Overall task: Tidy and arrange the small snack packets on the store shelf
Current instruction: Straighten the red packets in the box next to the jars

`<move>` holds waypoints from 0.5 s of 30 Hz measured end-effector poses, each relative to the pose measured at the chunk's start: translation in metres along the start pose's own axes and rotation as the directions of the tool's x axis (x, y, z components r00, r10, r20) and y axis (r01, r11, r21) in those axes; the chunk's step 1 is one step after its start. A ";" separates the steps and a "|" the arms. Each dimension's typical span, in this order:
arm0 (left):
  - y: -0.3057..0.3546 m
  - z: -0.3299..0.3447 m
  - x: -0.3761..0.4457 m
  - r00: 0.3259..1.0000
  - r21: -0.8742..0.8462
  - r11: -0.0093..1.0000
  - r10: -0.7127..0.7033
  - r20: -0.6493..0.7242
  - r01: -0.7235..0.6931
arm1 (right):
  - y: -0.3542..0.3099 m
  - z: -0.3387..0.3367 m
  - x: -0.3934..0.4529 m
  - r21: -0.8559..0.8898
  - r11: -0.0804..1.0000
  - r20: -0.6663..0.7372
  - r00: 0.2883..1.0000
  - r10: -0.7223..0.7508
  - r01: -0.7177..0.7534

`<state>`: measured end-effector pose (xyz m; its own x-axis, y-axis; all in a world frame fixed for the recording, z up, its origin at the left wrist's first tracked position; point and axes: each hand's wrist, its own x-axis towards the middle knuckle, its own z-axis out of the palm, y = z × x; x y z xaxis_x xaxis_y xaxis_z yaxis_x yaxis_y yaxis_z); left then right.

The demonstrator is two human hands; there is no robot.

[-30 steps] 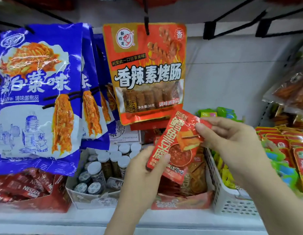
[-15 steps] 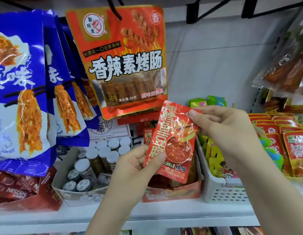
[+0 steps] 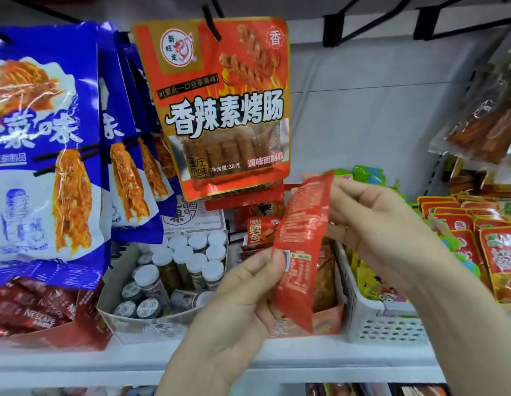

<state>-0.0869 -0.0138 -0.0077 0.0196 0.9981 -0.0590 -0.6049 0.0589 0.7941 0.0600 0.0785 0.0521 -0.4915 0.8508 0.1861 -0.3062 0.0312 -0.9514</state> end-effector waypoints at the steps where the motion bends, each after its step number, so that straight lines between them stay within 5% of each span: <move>1: 0.002 0.000 0.001 0.995 0.097 0.995 0.047 -0.086 -0.038 | -0.002 -0.002 0.000 0.022 0.999 0.002 0.999 0.035 -0.035; 6: 0.008 0.001 -0.002 0.938 0.401 0.905 0.252 -0.236 -0.142 | 0.000 0.000 -0.003 -0.191 0.980 -0.022 0.998 0.051 -0.054; 15: 0.016 -0.004 -0.007 0.954 0.449 0.878 0.256 -0.156 -0.162 | 0.004 0.003 -0.001 -0.147 0.987 -0.103 0.993 0.054 -0.069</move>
<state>-0.0995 -0.0200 0.0027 -0.2608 0.9640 0.0526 -0.1769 -0.1013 0.9790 0.0568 0.0763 0.0484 -0.4205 0.9008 0.1081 -0.1481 0.0494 -0.9877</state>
